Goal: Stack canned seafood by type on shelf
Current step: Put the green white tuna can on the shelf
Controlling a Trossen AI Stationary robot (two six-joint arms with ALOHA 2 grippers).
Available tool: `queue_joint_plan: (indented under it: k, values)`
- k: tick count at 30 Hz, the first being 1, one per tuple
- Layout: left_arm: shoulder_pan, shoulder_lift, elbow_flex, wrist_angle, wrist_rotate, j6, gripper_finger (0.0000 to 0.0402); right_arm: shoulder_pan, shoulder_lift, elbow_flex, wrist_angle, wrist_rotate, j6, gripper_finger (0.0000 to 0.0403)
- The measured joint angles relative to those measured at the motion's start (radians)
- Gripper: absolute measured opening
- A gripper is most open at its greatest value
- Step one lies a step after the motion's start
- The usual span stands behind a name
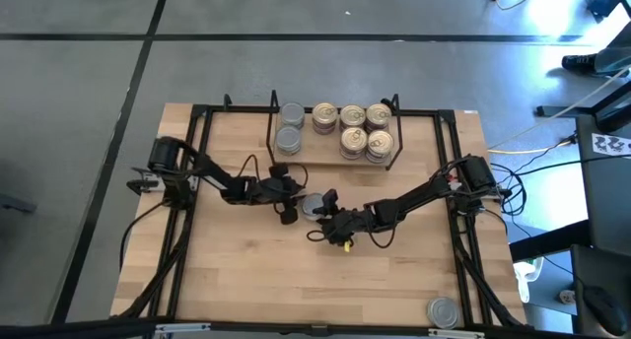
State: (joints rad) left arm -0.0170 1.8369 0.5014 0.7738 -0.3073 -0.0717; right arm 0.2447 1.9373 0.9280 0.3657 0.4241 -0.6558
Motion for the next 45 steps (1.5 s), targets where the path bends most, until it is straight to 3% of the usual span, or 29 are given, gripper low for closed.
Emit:
queue_joint_plan:
  k: [18, 27, 33, 39, 45]
  values:
    - [-0.005, 0.006, 0.012, -0.002, 0.081, -0.044, 0.0125, -0.002, 0.023, 0.003, -0.056, -0.029, -0.022, 0.0169]
    - [-0.006, 0.003, 0.012, -0.007, 0.090, -0.040, 0.0125, 0.001, 0.023, 0.009, -0.067, 0.000, 0.078, 0.0253]
    - [-0.012, -0.143, 0.011, -0.205, 0.117, -0.055, 0.0125, 0.036, -0.028, 0.091, -0.310, 0.111, 0.222, 0.0267]
    - [-0.035, -0.315, 0.012, -0.300, 0.111, -0.034, 0.0125, 0.032, -0.111, 0.119, -0.474, 0.081, 0.451, 0.0247]
    - [-0.047, -0.339, 0.012, -0.324, 0.098, -0.004, 0.0125, 0.028, -0.118, 0.119, -0.453, 0.017, 0.495, 0.0239]
